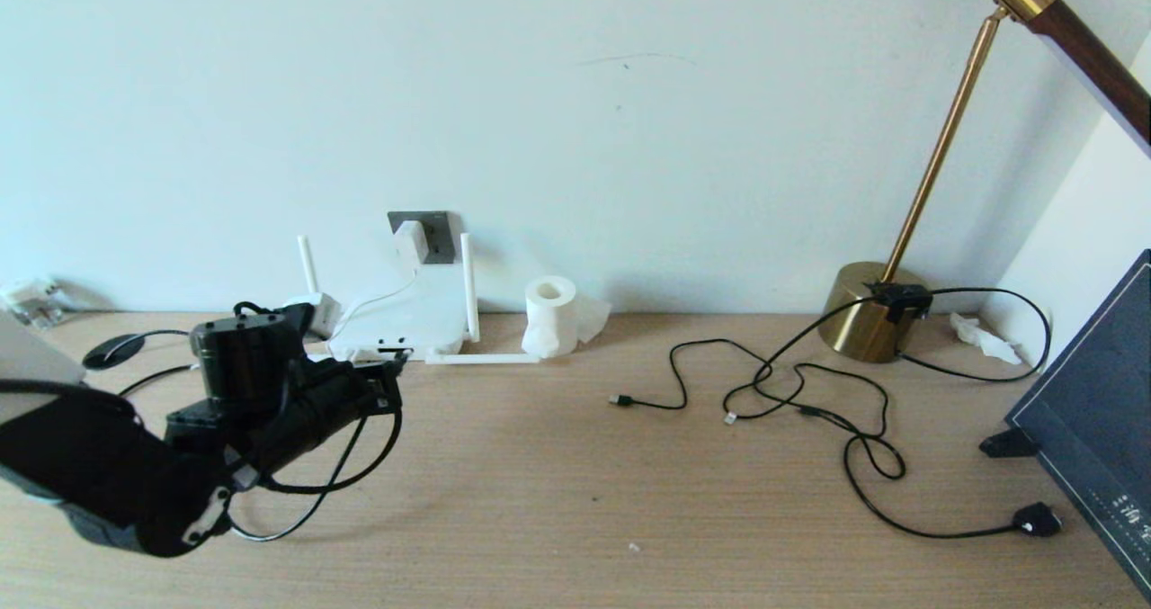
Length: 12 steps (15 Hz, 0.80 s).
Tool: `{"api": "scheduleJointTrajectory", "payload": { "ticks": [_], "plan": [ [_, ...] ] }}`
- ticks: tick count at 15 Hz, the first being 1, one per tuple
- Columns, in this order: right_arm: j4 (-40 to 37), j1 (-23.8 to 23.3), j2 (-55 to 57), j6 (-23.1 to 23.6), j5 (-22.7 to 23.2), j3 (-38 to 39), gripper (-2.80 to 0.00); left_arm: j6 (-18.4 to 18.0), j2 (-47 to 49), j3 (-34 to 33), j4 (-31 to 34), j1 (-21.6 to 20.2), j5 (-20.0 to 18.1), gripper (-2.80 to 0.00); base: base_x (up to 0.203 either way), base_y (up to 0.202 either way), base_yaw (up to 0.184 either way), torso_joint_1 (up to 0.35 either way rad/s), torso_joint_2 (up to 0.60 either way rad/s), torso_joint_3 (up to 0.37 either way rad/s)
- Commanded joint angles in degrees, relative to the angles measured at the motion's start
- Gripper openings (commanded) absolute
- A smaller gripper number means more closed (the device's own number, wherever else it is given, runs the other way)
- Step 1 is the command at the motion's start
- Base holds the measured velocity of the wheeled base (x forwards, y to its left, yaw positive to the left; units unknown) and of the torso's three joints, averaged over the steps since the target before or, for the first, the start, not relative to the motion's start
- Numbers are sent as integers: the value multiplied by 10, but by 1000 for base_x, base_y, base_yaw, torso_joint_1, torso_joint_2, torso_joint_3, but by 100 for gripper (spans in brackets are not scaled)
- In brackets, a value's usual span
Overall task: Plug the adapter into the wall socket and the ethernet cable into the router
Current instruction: Plug cable into router interface
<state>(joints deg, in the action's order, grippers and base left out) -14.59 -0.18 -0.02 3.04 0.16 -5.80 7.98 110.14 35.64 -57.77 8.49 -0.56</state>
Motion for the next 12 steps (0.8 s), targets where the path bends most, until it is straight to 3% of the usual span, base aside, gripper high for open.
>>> {"api": "scheduleJointTrajectory", "payload": {
  "ticks": [1, 5, 12],
  "plan": [
    [-1, 0, 1, 0, 0, 0, -280, 2, 32, 11, -7, -11, -2, -280, 0, 0, 0, 0, 0, 0],
    [-1, 0, 1, 0, 0, 0, -280, 0, 74, 30, -37, -35, -15, -280, 0, 0, 0, 0, 0, 0],
    [-1, 0, 1, 0, 0, 0, -280, -2, 96, 40, -38, -37, -18, -280, 0, 0, 0, 0, 0, 0]
  ]
}}
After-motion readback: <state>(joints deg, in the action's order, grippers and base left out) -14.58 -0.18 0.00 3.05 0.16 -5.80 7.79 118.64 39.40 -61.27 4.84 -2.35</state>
